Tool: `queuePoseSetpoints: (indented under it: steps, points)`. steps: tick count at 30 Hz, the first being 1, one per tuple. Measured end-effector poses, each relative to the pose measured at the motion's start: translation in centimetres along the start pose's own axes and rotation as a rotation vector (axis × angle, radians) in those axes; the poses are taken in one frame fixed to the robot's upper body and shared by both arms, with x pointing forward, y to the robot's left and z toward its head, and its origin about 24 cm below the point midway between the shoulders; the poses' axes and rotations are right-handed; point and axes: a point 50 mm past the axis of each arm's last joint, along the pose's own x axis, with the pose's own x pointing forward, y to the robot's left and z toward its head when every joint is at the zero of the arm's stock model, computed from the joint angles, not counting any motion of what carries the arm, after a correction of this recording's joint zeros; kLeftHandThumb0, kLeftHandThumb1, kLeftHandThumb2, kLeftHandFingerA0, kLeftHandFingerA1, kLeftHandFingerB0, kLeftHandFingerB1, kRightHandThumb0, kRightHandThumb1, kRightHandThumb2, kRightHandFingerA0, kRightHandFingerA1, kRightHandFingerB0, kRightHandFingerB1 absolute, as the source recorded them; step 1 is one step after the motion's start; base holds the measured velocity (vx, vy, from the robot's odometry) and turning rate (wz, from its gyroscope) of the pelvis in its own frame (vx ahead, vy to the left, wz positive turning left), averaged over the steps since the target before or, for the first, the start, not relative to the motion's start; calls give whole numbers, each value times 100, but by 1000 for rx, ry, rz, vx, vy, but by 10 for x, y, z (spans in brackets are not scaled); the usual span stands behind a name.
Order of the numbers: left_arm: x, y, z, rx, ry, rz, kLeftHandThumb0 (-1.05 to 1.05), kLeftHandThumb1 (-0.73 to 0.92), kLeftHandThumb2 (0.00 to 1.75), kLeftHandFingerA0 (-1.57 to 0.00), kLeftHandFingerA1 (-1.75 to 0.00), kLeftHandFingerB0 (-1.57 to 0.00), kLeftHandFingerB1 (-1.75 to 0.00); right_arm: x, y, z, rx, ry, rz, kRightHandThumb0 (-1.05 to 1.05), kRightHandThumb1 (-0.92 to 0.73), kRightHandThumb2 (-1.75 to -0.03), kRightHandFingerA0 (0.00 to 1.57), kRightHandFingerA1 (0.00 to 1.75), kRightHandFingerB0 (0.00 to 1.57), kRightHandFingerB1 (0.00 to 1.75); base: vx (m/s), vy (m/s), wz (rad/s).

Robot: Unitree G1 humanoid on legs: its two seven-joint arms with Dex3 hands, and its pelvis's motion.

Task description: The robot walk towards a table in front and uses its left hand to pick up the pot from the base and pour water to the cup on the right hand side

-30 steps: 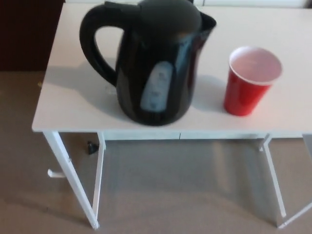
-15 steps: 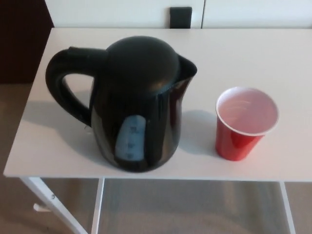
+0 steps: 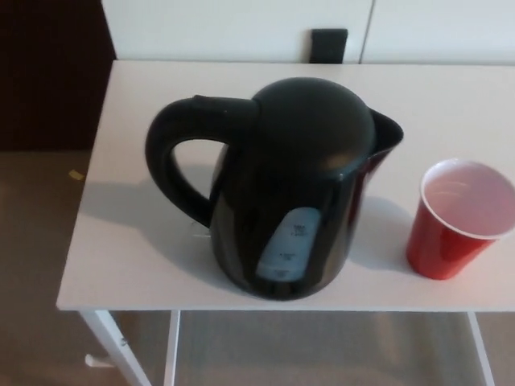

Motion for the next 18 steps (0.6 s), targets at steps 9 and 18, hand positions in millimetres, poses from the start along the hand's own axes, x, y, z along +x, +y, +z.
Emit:
queuePoseSetpoints:
  steps: [9, 18]
  points:
    - [0, 2, 0, -8, -3, 15, -1, 46, 89, -34, -58, -23, -52, 2, 0, 1, -7, -4, -1, -11, -41, -86, 42, 60, 21, 50, 22, -53, 7]
    - [1, 1, 1, -8, -5, 16, -2, 46, 89, -34, -58, -22, -52, 5, 2, 3, -26, -9, -3, -11, -43, -87, 38, 58, 21, 50, 0, 0, 0]
